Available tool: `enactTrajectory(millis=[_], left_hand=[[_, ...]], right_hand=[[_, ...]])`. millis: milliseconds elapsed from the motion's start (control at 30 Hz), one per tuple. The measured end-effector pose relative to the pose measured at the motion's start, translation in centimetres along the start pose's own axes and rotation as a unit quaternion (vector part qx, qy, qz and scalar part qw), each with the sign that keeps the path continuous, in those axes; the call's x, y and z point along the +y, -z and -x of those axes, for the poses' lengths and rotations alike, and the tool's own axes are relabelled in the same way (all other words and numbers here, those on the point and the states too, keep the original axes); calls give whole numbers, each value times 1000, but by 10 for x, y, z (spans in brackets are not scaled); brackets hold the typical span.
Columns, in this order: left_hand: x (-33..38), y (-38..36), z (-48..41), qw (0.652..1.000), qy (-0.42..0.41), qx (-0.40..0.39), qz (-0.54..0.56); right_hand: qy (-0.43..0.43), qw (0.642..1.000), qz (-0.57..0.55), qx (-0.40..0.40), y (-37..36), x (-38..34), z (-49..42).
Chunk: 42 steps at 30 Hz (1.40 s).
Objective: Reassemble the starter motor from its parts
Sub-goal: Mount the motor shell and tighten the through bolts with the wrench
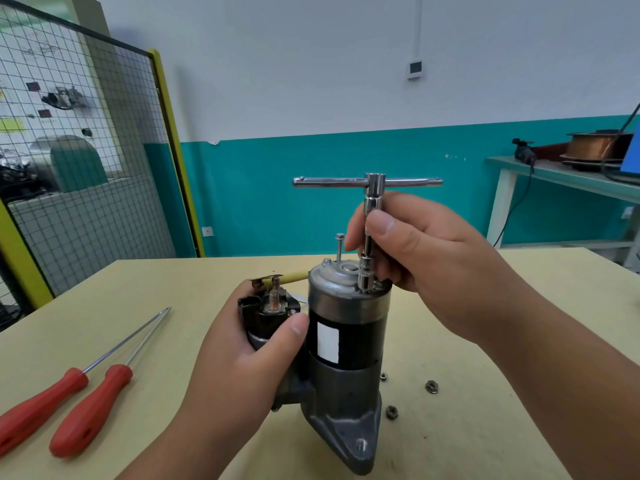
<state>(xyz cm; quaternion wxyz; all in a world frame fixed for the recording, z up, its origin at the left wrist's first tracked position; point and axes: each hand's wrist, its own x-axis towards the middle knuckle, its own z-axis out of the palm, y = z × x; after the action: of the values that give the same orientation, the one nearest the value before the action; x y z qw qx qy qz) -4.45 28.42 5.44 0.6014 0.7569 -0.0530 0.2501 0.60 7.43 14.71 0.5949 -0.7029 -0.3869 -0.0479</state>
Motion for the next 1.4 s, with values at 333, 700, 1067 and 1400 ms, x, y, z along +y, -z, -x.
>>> enactTrajectory(millis=[333, 700, 1067, 1400], left_hand=[[-1, 0, 0, 1000, 3, 2, -5], [0, 0, 1, 1000, 2, -2, 5], [-1, 0, -1, 1000, 9, 4, 9], [-2, 0, 0, 1000, 1, -1, 2]], right_hand=[[24, 1000, -2, 11, -4, -1, -1], [20, 1000, -14, 9, -1, 2, -1], [-14, 999, -43, -17, 1, 2, 0], [-2, 1000, 6, 20, -3, -1, -2]])
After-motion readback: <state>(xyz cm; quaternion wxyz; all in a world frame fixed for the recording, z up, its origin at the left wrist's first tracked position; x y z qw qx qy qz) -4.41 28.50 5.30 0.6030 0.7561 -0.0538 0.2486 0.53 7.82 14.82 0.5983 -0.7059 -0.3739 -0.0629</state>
